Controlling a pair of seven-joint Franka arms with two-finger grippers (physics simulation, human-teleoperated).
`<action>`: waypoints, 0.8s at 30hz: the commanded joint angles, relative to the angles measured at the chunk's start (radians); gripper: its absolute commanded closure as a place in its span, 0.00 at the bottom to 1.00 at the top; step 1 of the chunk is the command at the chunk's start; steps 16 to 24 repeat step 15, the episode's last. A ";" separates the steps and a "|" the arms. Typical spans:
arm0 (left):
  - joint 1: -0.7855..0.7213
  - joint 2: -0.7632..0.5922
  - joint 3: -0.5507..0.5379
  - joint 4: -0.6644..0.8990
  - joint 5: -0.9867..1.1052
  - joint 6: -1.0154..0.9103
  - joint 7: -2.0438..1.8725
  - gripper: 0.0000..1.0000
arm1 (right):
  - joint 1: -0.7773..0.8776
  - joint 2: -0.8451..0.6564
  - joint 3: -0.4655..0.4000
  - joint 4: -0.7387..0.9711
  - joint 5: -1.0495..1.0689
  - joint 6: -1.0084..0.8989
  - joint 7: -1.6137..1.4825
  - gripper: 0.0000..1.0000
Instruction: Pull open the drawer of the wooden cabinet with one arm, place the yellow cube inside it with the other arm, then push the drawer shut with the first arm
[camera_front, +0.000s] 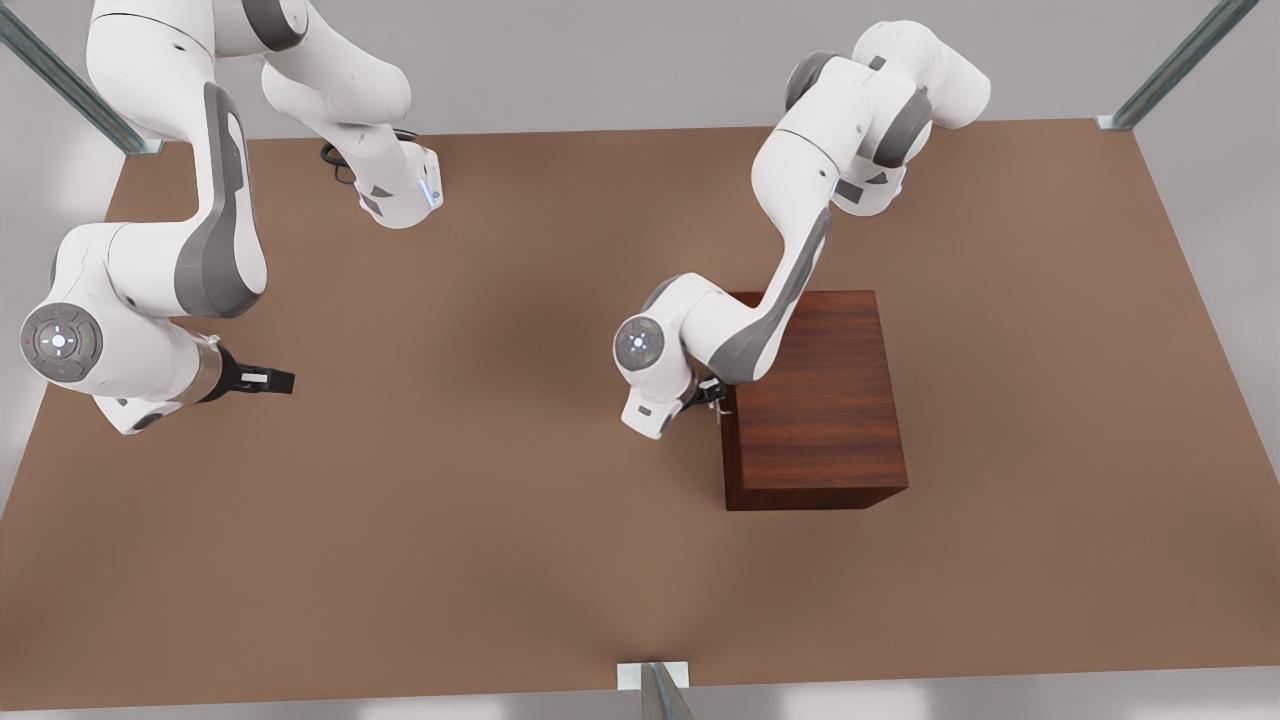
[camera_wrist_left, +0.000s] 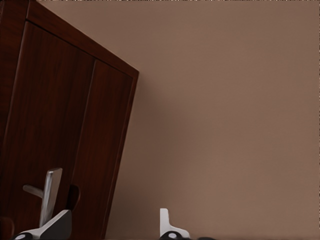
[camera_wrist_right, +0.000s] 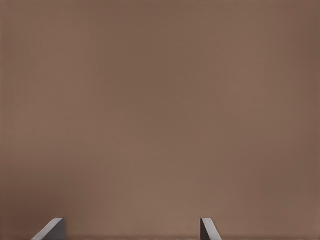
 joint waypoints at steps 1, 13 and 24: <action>0.020 -0.070 0.004 0.012 -0.015 -0.091 0.090 0.00 | 0.000 -0.001 0.000 0.000 0.002 0.001 -0.011 0.00; 0.520 -0.775 -0.025 -0.517 -0.166 -0.007 0.953 0.00 | 0.000 -0.003 0.000 0.000 0.004 -0.001 -0.013 0.00; 0.520 -0.773 -0.025 -0.517 -0.167 -0.011 0.952 0.00 | 0.000 -0.001 0.000 0.000 0.004 -0.001 -0.013 0.00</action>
